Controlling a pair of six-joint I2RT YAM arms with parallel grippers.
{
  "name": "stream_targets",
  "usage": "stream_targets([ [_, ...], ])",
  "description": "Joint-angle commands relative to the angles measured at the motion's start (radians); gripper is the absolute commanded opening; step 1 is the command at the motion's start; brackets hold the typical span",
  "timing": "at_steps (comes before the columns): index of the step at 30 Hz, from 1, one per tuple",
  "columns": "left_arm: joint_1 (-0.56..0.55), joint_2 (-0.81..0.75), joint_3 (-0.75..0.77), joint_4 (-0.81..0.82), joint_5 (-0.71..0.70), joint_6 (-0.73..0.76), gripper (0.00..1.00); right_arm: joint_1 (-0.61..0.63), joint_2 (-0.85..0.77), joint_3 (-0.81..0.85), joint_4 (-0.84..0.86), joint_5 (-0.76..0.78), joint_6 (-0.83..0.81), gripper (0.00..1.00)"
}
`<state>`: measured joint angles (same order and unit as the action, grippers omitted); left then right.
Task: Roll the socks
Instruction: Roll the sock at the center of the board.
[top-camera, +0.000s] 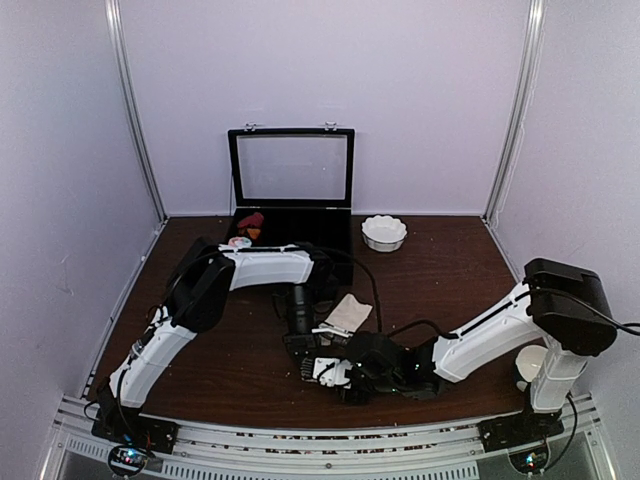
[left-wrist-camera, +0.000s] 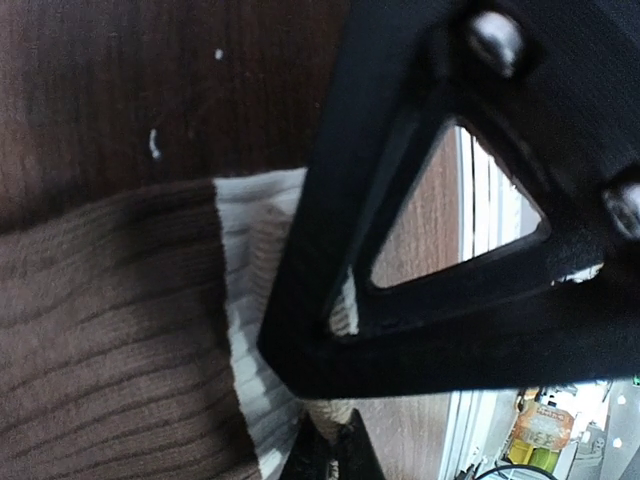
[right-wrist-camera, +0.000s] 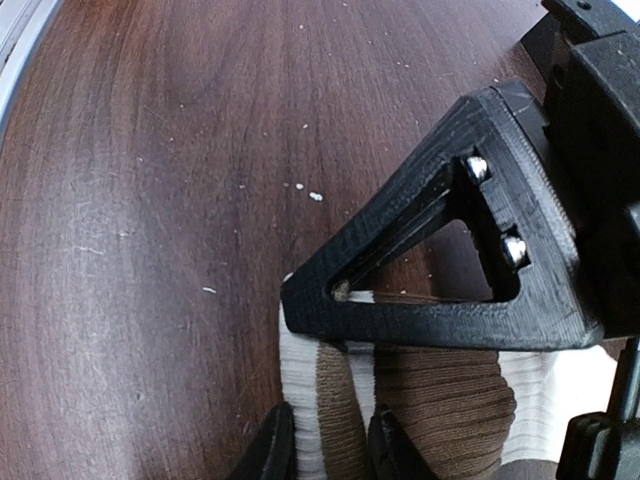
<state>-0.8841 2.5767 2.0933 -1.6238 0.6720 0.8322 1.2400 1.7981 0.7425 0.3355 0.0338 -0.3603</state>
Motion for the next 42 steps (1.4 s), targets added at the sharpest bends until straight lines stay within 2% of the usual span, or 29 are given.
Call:
stream_targets([
  [1, 0.000, -0.013, -0.021, 0.031, -0.045, 0.032, 0.04, -0.007, 0.046, -0.005, -0.056, -0.005, 0.023, 0.23],
  [3, 0.004, -0.026, -0.025, 0.045, -0.057, 0.021, 0.11, -0.010, 0.044, -0.012, -0.066, -0.019, 0.038, 0.17],
  [8, 0.047, -0.151, -0.101, 0.194, -0.073, -0.056, 0.28, -0.010, 0.030, -0.043, -0.080, -0.067, 0.084, 0.01],
  [9, 0.059, -0.186, -0.126, 0.237, -0.081, -0.076, 0.33, -0.010, 0.028, -0.049, -0.078, -0.076, 0.100, 0.00],
  [11, 0.070, -0.282, -0.223, 0.336, -0.094, -0.099, 0.50, -0.011, 0.023, -0.060, -0.072, -0.096, 0.136, 0.00],
  [14, 0.070, -0.468, -0.415, 0.538, -0.101, -0.109, 0.56, -0.024, 0.024, -0.064, -0.065, -0.151, 0.206, 0.00],
  [18, 0.070, -0.618, -0.573, 0.718, -0.174, -0.147, 0.57, -0.091, 0.047, -0.037, -0.081, -0.288, 0.307, 0.00],
  [22, 0.071, -0.684, -0.658, 0.794, -0.207, -0.164, 0.57, -0.160, 0.070, -0.014, -0.091, -0.413, 0.397, 0.00],
  [26, 0.071, -0.721, -0.696, 0.824, -0.170, -0.152, 0.53, -0.222, 0.117, 0.017, -0.120, -0.521, 0.495, 0.00],
  [28, 0.066, -0.718, -0.692, 0.804, -0.129, -0.124, 0.50, -0.250, 0.148, 0.037, -0.143, -0.587, 0.544, 0.00],
  [32, 0.020, -0.671, -0.676, 0.768, -0.139, -0.071, 0.42, -0.289, 0.191, 0.037, -0.139, -0.655, 0.615, 0.00],
  [37, -0.021, -0.607, -0.676, 0.796, -0.161, -0.029, 0.42, -0.310, 0.233, 0.055, -0.188, -0.657, 0.639, 0.00],
  [42, -0.022, -0.556, -0.685, 0.833, -0.243, 0.016, 0.43, -0.319, 0.263, 0.058, -0.225, -0.648, 0.644, 0.00],
])
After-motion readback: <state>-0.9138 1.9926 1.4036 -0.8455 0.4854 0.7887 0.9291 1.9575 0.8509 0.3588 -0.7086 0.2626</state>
